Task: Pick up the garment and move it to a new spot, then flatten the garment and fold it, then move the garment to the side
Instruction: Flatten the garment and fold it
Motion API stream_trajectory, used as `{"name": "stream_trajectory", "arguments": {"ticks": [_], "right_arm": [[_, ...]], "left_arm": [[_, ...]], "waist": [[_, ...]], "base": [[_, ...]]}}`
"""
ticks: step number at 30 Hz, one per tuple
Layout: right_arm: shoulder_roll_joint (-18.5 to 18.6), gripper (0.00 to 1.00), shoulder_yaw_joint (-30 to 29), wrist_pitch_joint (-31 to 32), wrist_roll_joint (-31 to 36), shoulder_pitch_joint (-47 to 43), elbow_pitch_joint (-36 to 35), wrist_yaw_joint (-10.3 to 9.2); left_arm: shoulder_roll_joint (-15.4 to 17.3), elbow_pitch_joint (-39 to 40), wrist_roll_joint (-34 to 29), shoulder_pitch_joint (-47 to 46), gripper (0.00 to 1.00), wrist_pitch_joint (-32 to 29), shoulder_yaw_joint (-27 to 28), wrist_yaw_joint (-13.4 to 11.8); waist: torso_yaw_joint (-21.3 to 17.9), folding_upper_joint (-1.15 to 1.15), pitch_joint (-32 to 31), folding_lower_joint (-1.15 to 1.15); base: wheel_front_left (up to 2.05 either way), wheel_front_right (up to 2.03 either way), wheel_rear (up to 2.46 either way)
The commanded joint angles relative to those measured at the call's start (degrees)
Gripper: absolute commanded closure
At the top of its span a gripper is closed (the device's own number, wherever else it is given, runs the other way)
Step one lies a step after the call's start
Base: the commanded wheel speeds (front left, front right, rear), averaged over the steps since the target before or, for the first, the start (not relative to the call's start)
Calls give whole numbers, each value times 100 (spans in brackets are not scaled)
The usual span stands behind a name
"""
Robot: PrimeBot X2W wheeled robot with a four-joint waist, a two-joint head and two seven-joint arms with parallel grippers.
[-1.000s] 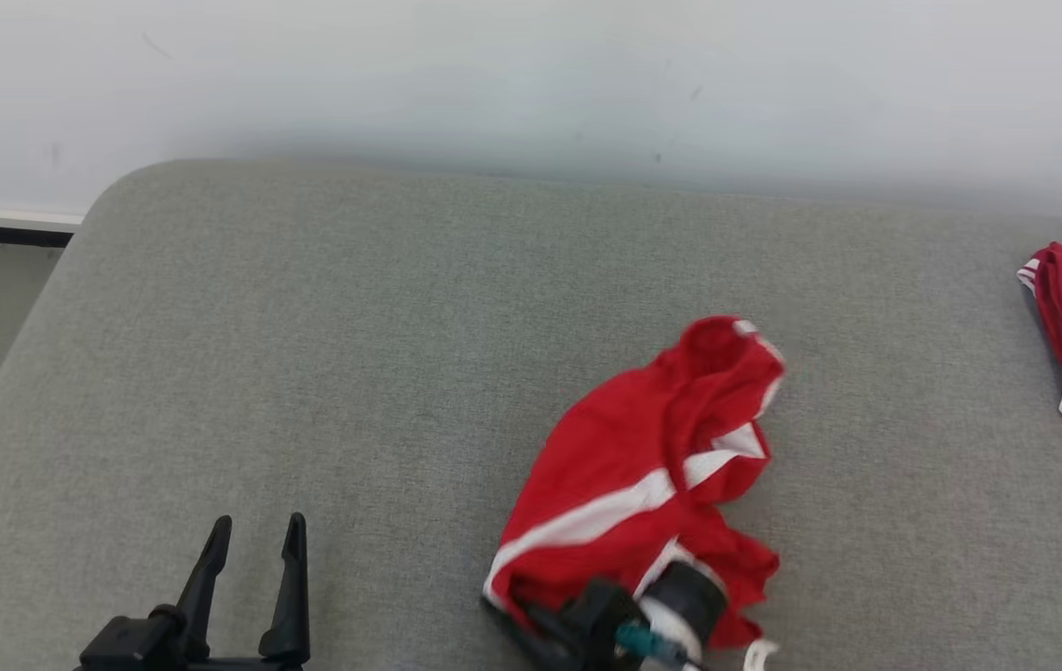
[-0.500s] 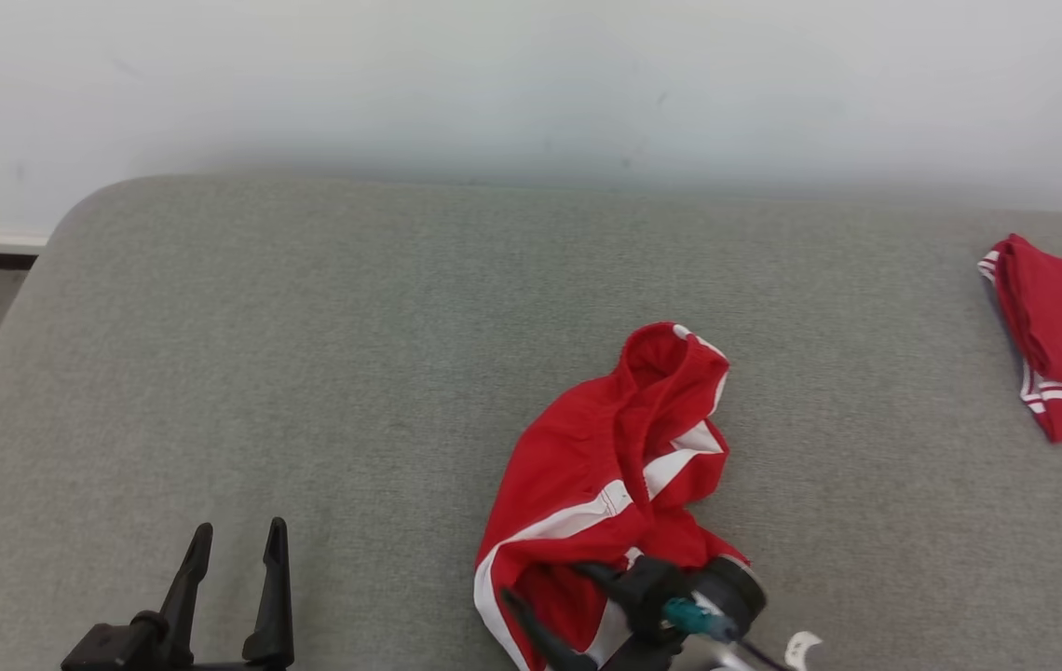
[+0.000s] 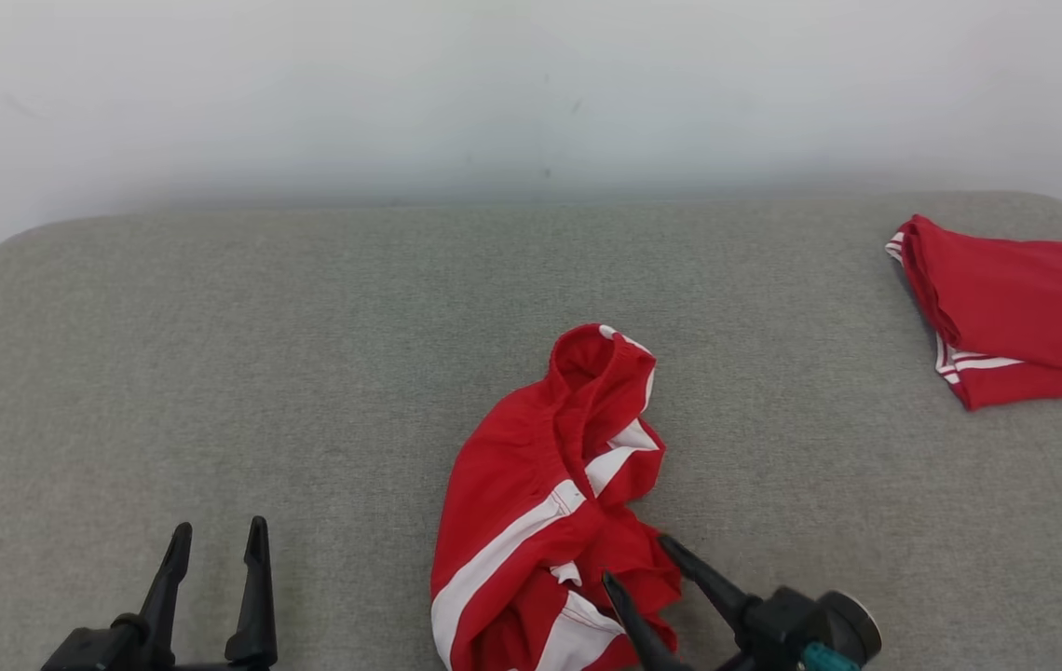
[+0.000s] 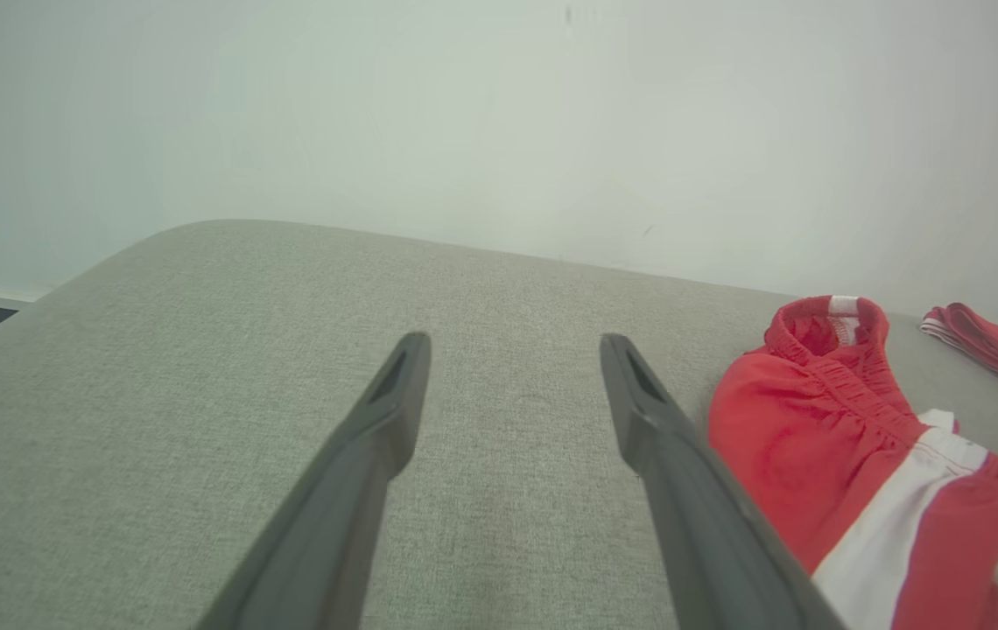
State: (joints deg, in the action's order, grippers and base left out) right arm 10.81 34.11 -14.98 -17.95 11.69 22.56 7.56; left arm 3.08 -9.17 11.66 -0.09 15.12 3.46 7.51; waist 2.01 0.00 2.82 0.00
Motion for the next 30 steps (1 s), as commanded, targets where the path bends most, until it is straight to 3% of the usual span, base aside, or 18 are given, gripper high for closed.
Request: {"name": "stream_trajectory", "arguments": {"ticks": [1,10,16,17,18,19,20,25,30], "right_arm": [[2,0,-54,-26,109,-221,-160,-17],[18,0,112,236,269,-520,-396,-17],[38,0,346,475,282,-305,-77,-17],[50,15,406,501,286,-256,13,-17],[51,42,437,523,291,-197,113,-17],[42,77,491,534,264,-149,222,-17],[40,100,511,503,238,-98,309,-17],[19,100,285,259,77,114,545,-17],[186,100,-398,65,-71,187,396,-18]], "left_arm": [[43,12,-41,1,0,1,27,-9],[17,94,-116,52,0,1,25,-9],[8,95,-130,60,0,1,4,-9],[7,90,-131,56,0,1,-5,-9],[4,88,-130,53,0,1,-12,-9],[5,90,-128,62,0,1,-4,-9],[3,87,-122,63,0,1,-2,-9],[0,82,-118,110,0,1,53,-9],[-6,62,-141,163,0,1,87,-9]], "waist": [[-68,0,-3,0],[-52,0,-24,0],[49,0,-5,0],[77,0,5,0],[98,0,9,0],[109,0,14,0],[125,0,23,0],[117,0,19,0],[24,0,-34,0]], "base": [[0,0,0],[0,0,0],[0,0,0],[0,0,0],[0,0,0],[0,0,0],[0,0,0],[0,0,0],[0,0,0]]}}
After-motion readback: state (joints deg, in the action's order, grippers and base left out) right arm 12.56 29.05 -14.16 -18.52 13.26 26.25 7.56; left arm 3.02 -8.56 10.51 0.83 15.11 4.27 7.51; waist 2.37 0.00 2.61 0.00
